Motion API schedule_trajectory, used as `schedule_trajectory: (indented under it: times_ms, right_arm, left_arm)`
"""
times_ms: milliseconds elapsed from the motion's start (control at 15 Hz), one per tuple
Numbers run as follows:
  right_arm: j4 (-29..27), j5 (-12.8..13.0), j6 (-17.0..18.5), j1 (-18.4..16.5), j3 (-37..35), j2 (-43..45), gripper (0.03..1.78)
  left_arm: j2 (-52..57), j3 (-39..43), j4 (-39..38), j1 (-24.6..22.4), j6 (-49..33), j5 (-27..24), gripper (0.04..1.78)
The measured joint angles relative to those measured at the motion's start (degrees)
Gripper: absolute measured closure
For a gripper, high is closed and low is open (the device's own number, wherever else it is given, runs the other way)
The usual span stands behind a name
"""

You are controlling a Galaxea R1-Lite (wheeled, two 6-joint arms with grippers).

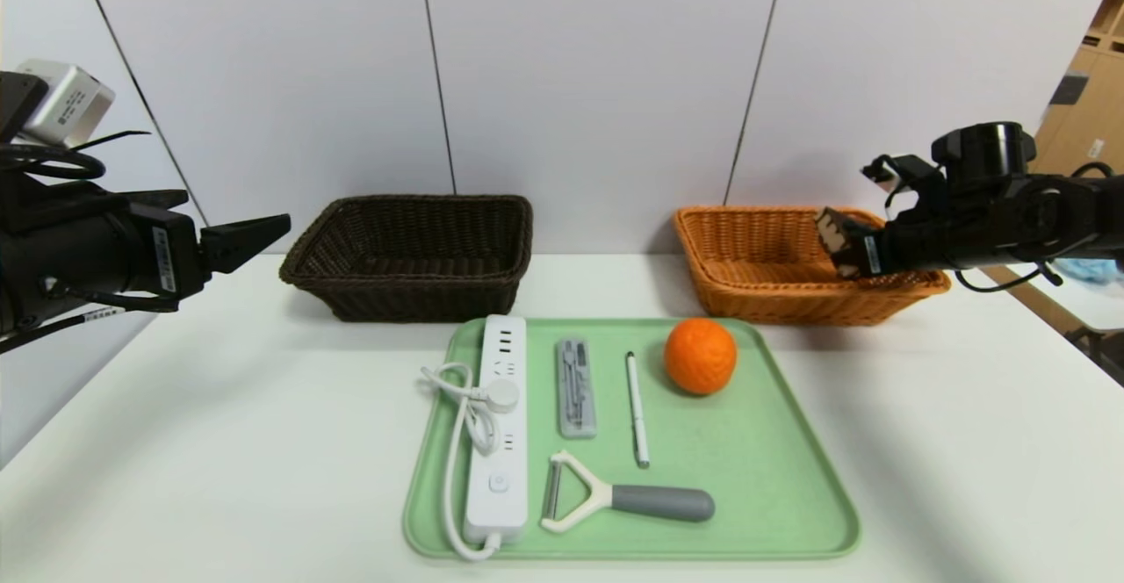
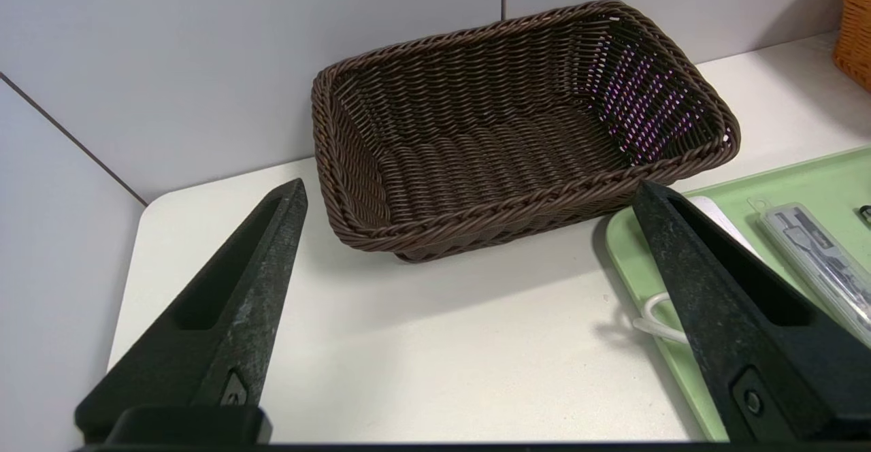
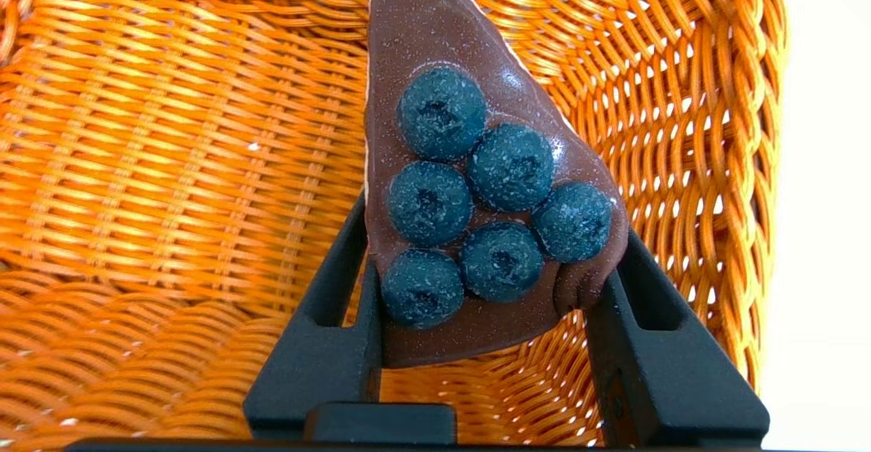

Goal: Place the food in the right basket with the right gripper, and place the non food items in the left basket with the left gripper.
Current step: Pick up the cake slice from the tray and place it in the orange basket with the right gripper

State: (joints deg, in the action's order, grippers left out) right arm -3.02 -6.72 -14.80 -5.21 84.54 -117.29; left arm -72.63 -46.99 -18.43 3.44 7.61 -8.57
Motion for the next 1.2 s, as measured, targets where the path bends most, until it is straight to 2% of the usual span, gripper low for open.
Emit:
schedule_trajectory:
  times_ms: [333, 733, 800, 933, 1200]
  right_arm:
    - [0.22, -0.06, 0.0, 0.02, -1.02, 0.85, 0.53]
    - [0.57, -0.28, -0.13, 0.63, -2.1, 3.78, 0.3]
    - [0.61, -0.3, 0.28, 1.94, -1.79, 5.16, 0.28]
    - [0.33, -0.35, 1.66, 6.83, -0.23, 8.05, 0.24]
    - [-0.3, 0.35, 3.97, 20.33, 2.08, 13.35, 0.18]
  left_arm:
    - [0.39, 0.02, 0.0, 0.0, 0.02, 0.0, 0.13]
    - [0.91, 0.45, 0.0, 0.0, 0.07, 0.0, 0.13]
    - [0.96, 0.48, 0.0, 0.0, 0.1, 0.06, 0.13]
    - [1.16, 0.5, 0.0, 0.0, 0.02, 0.09, 0.13]
    - [1.46, 0.78, 0.0, -0.11, -0.17, 0.11, 0.13]
